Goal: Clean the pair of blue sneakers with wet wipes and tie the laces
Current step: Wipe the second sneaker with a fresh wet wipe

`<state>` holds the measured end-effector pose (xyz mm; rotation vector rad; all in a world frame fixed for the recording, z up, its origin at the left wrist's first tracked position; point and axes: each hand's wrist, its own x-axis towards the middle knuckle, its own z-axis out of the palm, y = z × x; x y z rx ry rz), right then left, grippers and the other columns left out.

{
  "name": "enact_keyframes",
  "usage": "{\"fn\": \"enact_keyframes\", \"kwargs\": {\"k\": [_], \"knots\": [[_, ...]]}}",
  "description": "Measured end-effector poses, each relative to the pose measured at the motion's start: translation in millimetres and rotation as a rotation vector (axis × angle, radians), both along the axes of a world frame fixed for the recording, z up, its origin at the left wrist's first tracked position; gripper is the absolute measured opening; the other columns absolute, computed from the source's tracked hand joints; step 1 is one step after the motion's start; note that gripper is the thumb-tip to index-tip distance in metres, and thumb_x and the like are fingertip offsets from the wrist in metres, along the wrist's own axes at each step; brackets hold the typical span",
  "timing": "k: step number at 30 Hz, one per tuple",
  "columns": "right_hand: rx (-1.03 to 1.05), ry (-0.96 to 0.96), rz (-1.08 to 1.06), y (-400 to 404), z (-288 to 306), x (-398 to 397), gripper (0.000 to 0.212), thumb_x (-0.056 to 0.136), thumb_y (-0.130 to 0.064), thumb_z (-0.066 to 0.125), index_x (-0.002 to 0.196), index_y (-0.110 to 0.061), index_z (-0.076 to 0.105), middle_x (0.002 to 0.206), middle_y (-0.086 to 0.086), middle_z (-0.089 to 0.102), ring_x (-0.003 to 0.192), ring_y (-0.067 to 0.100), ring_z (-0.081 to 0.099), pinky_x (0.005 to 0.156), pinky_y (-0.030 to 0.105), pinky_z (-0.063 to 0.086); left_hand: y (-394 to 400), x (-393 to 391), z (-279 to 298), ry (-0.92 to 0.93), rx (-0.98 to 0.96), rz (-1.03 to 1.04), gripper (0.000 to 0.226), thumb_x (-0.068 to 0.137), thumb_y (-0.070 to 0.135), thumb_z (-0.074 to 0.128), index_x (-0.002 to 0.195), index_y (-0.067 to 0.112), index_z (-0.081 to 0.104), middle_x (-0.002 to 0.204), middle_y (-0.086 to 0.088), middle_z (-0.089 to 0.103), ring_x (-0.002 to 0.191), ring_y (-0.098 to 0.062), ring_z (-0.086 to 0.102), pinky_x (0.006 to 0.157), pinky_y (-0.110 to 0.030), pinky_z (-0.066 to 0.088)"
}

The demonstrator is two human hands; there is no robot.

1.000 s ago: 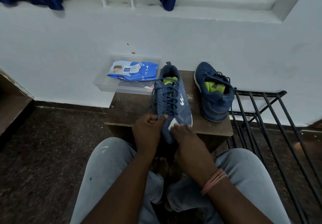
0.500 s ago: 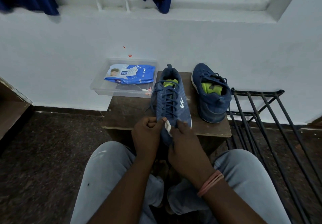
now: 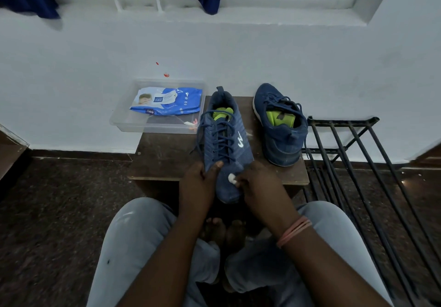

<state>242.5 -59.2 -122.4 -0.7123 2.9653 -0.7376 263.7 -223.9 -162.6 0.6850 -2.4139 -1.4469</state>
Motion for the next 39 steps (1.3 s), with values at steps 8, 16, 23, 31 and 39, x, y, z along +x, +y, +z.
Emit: {"fn": "enact_keyframes", "kwargs": {"k": [8,16,23,31,39], "knots": [[-0.044,0.055,-0.100,-6.1,-1.6,-11.6,0.011,0.088,-0.013,0.065,0.085,-0.009,0.075,0.086,0.007,0.063,0.075,0.022,0.061,0.066,0.030,0.045,-1.4,-0.7,0.8,0.016,-0.030,-0.051,0.037,0.095,0.047,0.066,0.073,0.017,0.060,0.069,0.005,0.064,0.063,-0.003,0.060,0.054,-0.015,0.040],[0.000,0.038,-0.118,0.1,1.0,-18.2,0.007,0.079,-0.004,0.069,0.077,-0.008,0.074,0.078,0.009,0.063,0.070,0.026,0.061,0.062,0.029,0.045,3.1,-0.9,2.4,0.018,-0.016,-0.053,0.033,0.096,0.042,0.067,0.076,0.017,0.061,0.071,0.003,0.066,0.065,-0.006,0.063,0.054,-0.016,0.040],[0.031,-0.058,-0.006,-7.5,2.6,7.7,0.014,0.088,-0.011,0.062,0.095,-0.012,0.074,0.095,0.009,0.068,0.085,0.022,0.064,0.071,0.024,0.041,-2.8,-1.4,2.3,-0.013,-0.019,-0.030,0.037,0.094,0.049,0.066,0.079,0.015,0.063,0.071,0.003,0.068,0.066,-0.011,0.067,0.059,-0.032,0.053],[-0.338,0.047,-0.311,43.1,-15.5,-10.2,0.015,0.090,-0.008,0.066,0.078,-0.016,0.068,0.077,-0.003,0.066,0.076,0.014,0.061,0.067,0.028,0.043,-10.6,1.6,30.3,-0.207,-0.044,-0.095,0.038,0.095,0.055,0.061,0.109,0.020,0.063,0.096,0.004,0.069,0.092,-0.019,0.067,0.068,-0.028,0.047],[-0.515,-0.004,-0.229,23.4,-15.7,-10.6,0.008,0.093,-0.014,0.065,0.096,-0.020,0.069,0.095,-0.007,0.062,0.091,0.002,0.054,0.079,0.010,0.040,27.7,-30.2,63.9,0.016,-0.473,0.054,0.082,0.073,0.069,0.075,0.129,0.017,0.044,0.123,-0.013,0.060,0.118,-0.034,0.053,0.092,-0.045,0.051]]}}
